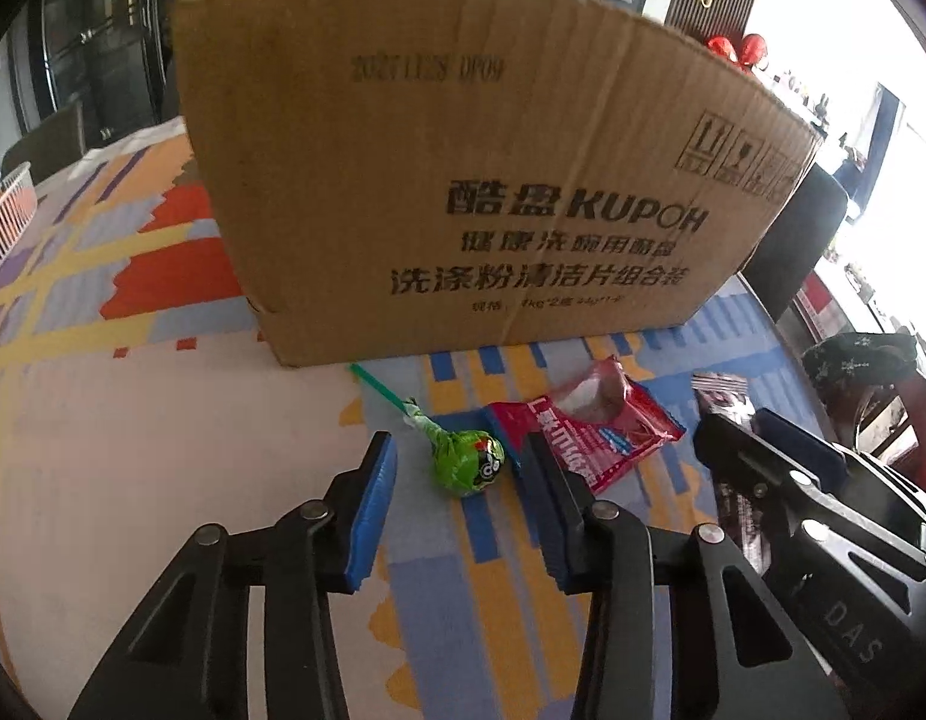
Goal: Organize snacks
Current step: 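Grasp the striped maroon bar with the right tool while the left tool grasps the green lollipop, then carry the bar and lollipop over the box and open both tools to drop them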
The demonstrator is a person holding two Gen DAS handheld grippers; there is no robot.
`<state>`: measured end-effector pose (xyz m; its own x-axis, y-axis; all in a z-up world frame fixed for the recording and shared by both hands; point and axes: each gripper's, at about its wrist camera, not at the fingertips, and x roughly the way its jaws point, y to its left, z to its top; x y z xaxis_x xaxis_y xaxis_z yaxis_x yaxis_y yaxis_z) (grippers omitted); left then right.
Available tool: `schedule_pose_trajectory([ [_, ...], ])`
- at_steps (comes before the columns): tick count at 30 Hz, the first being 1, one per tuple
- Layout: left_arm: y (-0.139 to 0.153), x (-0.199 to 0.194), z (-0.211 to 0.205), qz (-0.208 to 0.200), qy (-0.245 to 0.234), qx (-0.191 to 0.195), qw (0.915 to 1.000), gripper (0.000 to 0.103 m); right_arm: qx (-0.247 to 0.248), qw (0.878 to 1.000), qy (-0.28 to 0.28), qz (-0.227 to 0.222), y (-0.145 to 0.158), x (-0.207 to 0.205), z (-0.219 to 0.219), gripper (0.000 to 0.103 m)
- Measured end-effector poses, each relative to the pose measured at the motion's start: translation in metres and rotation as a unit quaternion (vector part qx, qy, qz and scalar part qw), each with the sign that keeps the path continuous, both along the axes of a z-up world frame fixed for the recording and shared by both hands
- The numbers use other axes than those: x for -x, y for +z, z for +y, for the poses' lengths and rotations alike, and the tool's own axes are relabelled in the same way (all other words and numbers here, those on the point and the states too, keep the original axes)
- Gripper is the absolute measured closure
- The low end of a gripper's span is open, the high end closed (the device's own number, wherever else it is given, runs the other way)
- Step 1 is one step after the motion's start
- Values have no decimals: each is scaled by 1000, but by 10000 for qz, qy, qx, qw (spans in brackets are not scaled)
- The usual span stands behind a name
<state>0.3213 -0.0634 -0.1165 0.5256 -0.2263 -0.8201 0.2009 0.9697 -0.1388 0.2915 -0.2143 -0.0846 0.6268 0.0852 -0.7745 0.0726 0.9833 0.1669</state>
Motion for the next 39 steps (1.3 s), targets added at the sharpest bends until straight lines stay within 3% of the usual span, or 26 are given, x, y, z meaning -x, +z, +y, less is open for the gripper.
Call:
schedule_pose_trajectory([
  [5,-9,-3,0,122,-14,30,9999,66,-24,9999,122,52,-4,-6,4,62],
  [9,-14,-4,4,163,-12,43,9999,77,39,9999,143,56,-5,-8,5,63],
  [17,-7,6,10,128,-73,71,9999,77,70,9998,188,92,-8,-7,12,62],
  [27,23,38,19,-150,-6,102,9998,77,116,9995,285,-51,9,9,15,63],
  [39,89,46,28,-770,42,275,9966,77,-30,9976,341,-603,66,21,20,63],
])
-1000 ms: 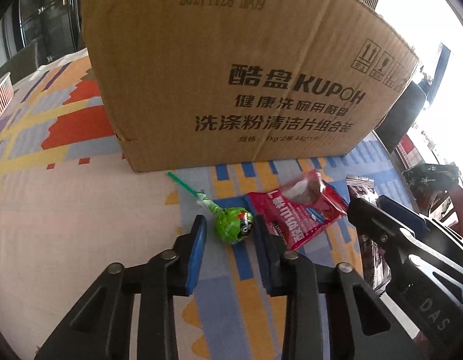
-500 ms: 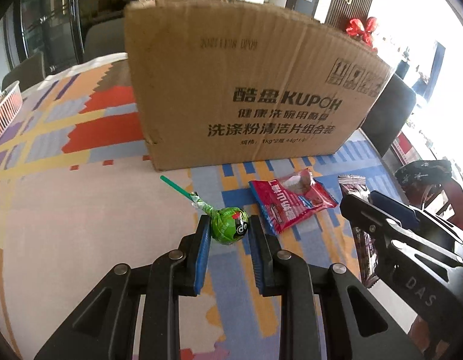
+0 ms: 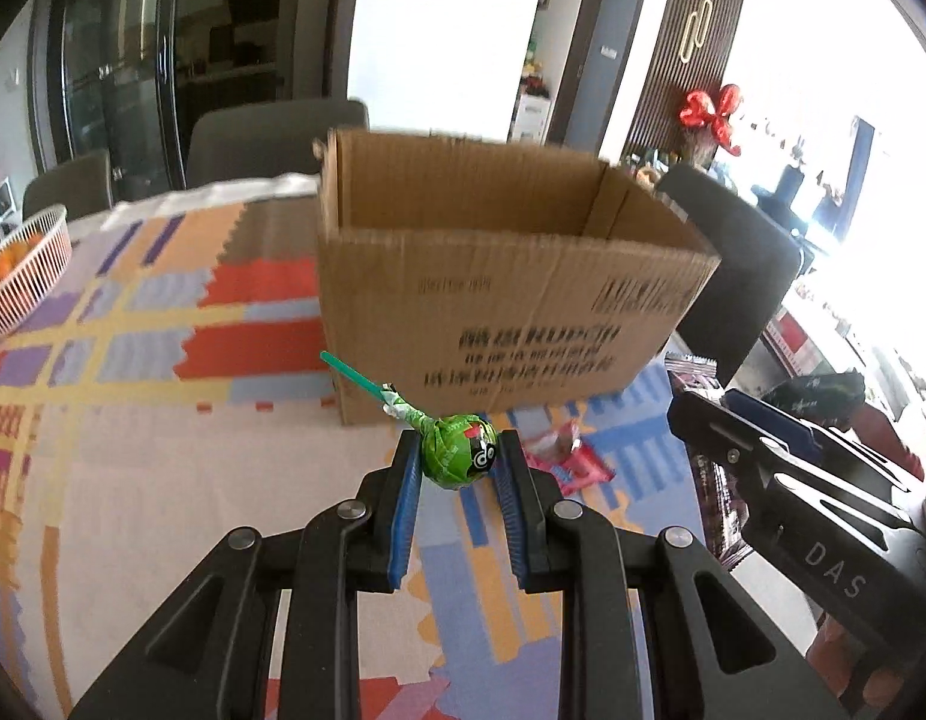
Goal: Organize snacks
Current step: 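Carry the bar and lollipop over the box and open both tools to drop them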
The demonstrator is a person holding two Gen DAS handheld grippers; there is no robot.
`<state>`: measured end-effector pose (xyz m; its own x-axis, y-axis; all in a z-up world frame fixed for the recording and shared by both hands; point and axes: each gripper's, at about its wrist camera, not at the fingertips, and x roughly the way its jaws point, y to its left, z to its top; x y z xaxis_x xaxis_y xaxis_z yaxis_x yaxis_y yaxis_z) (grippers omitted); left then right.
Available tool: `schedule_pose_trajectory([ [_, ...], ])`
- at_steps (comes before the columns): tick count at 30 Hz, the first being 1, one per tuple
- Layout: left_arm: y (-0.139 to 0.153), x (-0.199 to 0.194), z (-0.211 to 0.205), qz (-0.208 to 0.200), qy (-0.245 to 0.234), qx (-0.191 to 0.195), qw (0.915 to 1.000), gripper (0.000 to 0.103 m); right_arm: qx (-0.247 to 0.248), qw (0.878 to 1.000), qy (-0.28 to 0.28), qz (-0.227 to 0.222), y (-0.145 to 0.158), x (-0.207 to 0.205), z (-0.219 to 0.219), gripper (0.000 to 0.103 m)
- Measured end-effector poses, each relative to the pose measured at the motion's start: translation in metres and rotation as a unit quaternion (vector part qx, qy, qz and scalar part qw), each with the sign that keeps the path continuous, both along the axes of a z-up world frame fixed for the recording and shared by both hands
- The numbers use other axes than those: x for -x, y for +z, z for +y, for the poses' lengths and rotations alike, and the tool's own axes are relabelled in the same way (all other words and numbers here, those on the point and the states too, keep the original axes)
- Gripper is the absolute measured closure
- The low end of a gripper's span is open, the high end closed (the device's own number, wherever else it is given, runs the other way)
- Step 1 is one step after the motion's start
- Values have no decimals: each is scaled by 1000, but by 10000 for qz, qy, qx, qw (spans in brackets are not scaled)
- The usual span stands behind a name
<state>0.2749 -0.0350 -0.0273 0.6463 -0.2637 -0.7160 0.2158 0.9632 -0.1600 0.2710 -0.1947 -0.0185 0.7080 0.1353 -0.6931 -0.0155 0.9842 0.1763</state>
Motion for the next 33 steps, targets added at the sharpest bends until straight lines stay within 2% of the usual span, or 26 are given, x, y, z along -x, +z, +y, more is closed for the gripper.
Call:
schedule_pose_trajectory([
  [7,37,-1,1,-425,-21,38,9991,77,-22,9992,-5,-391,35,0,1,62],
  [13,56,-12,2,-601,-45,14,9982,77,50,9983,-17,-588,55,-7,2,62],
  [19,71,-26,-2,-727,-74,-180,9972,77,112,9979,-10,-631,66,-23,2,62],
  [33,83,-75,-10,-568,-103,-397,9975,77,246,9983,44,-527,77,-67,-1,62],
])
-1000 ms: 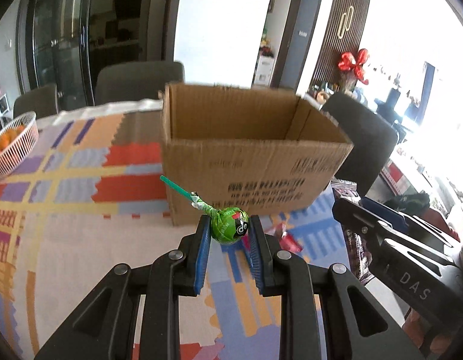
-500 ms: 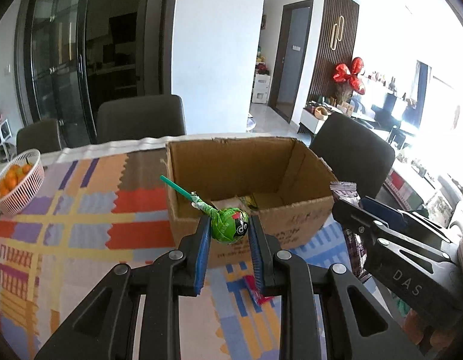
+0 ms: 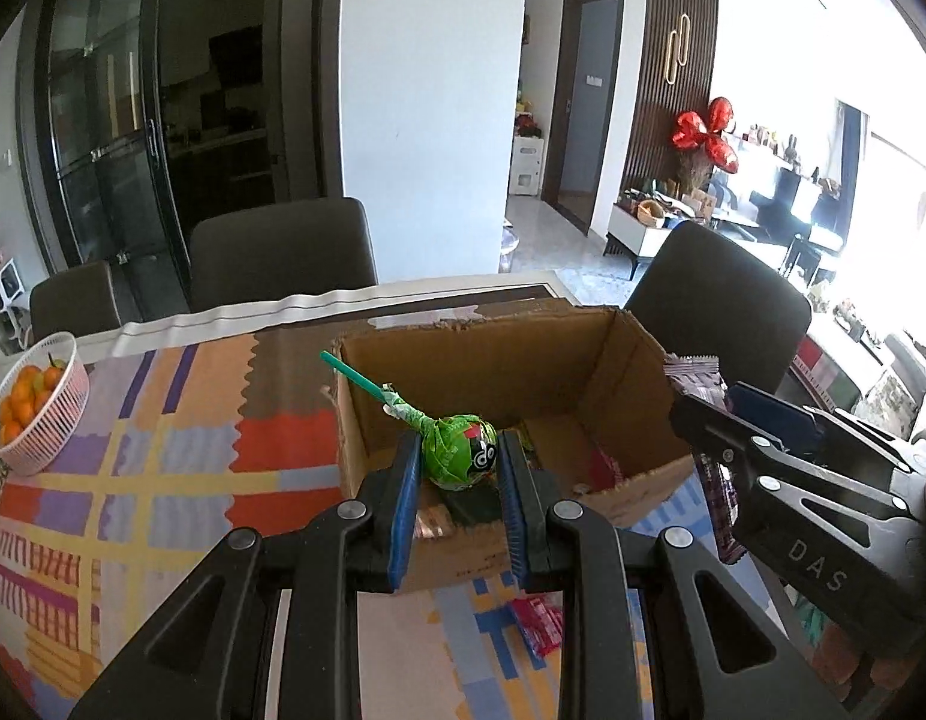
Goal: Organize snacks
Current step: 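Carry the bar and lollipop over the box and open both tools to drop them, then move the left tool to the red snack bag and grasp it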
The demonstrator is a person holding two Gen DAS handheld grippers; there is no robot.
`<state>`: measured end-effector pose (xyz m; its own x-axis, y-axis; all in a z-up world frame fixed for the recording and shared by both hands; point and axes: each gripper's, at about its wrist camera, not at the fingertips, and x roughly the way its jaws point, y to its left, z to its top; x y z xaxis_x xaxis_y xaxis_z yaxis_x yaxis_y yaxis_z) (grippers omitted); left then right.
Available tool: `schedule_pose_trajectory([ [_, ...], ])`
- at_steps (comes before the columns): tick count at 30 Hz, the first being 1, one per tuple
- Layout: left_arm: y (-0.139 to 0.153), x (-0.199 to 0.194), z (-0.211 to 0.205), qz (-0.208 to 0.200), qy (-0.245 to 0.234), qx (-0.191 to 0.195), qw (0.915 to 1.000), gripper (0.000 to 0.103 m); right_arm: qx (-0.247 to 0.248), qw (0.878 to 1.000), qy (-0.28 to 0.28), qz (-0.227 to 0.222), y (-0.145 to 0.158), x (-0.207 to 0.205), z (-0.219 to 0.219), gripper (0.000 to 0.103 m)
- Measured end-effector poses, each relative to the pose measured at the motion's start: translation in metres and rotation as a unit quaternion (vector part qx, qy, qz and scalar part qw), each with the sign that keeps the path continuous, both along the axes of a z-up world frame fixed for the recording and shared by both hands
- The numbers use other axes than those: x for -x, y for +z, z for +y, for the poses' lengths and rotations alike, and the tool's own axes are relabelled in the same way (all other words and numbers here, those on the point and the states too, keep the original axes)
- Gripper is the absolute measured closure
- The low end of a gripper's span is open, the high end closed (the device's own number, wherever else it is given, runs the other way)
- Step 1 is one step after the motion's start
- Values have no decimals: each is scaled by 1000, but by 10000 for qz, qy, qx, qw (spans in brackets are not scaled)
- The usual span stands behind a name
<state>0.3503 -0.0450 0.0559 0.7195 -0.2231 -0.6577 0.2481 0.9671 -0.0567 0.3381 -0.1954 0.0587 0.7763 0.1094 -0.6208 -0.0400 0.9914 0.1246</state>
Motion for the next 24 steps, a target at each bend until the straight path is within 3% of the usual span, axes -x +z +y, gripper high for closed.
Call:
schedule_pose_trajectory([
  [13,-11,-36,-5,165,68,-165,9997,77,356,9993,32,54,-1,-37,1,62],
  [14,-11,-37,-6,154,76,-201,9996,76,382,9993,16,51,0,-40,0,62],
  [15,-11,-38,-5,140,102,-250,9995,68,404,9992,1,49,0,-43,0,62],
  [16,-10,-36,-6,115,124,-277,9995,61,464,9989,-37,53,0,-45,0,58],
  [19,-8,-31,-3,46,140,-266,9995,60,648,9977,-159,72,-1,-46,-1,45],
  [24,-7,-18,-1,-11,101,-207,9997,58,587,9981,-173,123,-2,-35,-4,45],
])
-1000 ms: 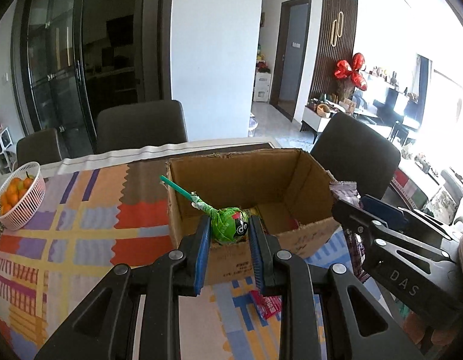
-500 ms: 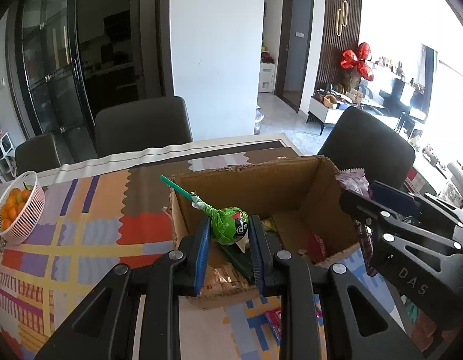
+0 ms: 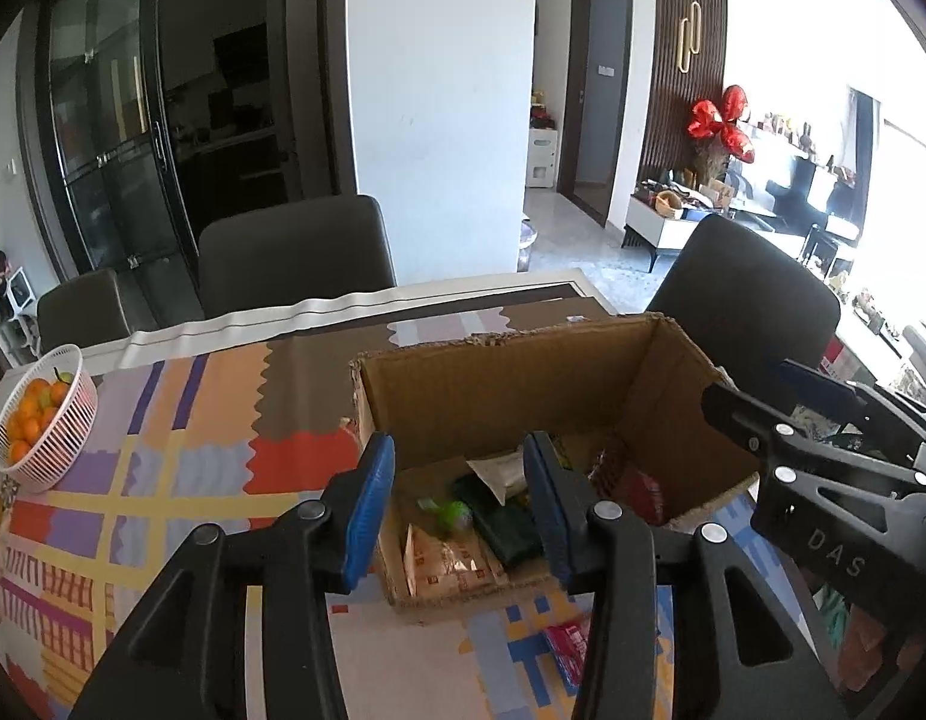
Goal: Organize snacks
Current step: 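Move the left tool to the red snack bag and grasp it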
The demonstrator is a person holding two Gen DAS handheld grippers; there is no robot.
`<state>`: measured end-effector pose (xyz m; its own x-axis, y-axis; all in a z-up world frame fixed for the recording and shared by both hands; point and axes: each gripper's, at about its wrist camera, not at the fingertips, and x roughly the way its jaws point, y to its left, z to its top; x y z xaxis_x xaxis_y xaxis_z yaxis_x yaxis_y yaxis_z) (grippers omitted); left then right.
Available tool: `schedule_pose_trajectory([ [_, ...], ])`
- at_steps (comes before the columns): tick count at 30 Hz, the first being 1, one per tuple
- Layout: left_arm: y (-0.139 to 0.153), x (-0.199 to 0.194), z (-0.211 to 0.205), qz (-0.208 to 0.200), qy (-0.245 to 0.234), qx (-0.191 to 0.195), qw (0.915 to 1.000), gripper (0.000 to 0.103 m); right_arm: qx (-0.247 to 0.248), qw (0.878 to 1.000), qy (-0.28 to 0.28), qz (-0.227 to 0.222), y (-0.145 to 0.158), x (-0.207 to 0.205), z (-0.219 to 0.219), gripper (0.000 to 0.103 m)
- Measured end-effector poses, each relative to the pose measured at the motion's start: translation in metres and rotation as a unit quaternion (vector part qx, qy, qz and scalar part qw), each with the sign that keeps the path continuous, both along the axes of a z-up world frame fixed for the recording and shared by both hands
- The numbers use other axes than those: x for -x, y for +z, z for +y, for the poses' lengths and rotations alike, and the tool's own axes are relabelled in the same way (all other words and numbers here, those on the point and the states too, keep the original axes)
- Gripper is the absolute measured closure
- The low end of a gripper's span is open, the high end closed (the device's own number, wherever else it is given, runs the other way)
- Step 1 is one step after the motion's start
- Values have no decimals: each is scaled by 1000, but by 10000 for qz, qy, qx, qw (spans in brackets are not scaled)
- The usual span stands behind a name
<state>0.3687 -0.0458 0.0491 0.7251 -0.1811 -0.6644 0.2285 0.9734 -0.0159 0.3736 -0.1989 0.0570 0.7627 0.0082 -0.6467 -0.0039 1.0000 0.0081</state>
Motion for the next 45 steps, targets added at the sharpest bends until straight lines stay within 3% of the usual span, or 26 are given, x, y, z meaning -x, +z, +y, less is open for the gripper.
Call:
schedule_pose_trajectory([
  [3,2,12,-1,-113,-63,-51,9999,56,-39,10000,22,0,-1,10,-1,44],
  [7,5,29,-4,-223,-202,-110,9995,46,-82,10000,-10,-30,-1,29,-4,44],
  [10,5,41,-6,-245,-329,-133,9991,42,12,9999,-140,-4,-3,43,-5,40],
  [15,-3,57,-13,-230,-590,-268,9976,39,76,9995,-306,20,-12,68,-11,38],
  [24,-38,73,-34,62,-1172,-436,9921,39,-49,9990,-421,148,-30,100,-19,33],
  [35,-85,73,-52,518,-1735,-526,9821,39,-100,9960,-649,604,-70,108,-25,33],
  [45,-126,66,-70,870,-2058,-830,9712,39,27,9913,-814,1033,-106,113,-28,33],
])
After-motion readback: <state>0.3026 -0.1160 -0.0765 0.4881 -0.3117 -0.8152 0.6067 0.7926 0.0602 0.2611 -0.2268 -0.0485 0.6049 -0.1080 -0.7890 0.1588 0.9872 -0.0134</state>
